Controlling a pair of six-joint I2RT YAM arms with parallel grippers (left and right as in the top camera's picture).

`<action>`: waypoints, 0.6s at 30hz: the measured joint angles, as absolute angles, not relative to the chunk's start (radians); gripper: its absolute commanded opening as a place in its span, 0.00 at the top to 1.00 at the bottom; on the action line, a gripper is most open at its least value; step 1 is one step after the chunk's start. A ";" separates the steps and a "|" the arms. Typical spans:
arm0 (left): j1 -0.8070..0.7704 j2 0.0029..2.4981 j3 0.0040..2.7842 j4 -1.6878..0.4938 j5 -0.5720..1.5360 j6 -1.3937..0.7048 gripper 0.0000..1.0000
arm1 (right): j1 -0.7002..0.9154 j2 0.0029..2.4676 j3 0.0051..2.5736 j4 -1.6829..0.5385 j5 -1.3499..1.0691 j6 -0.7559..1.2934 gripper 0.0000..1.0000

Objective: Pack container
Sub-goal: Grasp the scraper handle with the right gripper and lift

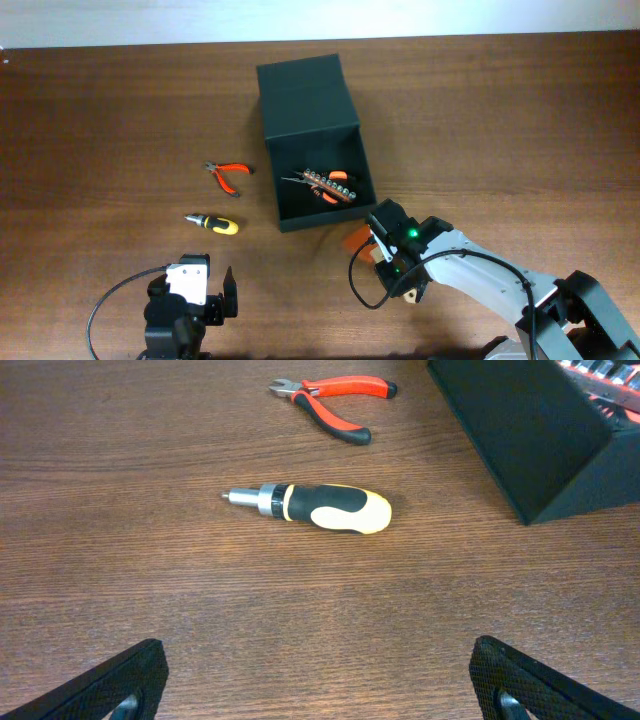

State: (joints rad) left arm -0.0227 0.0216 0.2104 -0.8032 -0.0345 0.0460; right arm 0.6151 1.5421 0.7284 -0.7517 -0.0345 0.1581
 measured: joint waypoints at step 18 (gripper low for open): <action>-0.023 0.022 0.210 -0.804 -0.035 0.046 0.01 | 0.615 1.542 0.736 -0.759 -0.051 0.237 0.96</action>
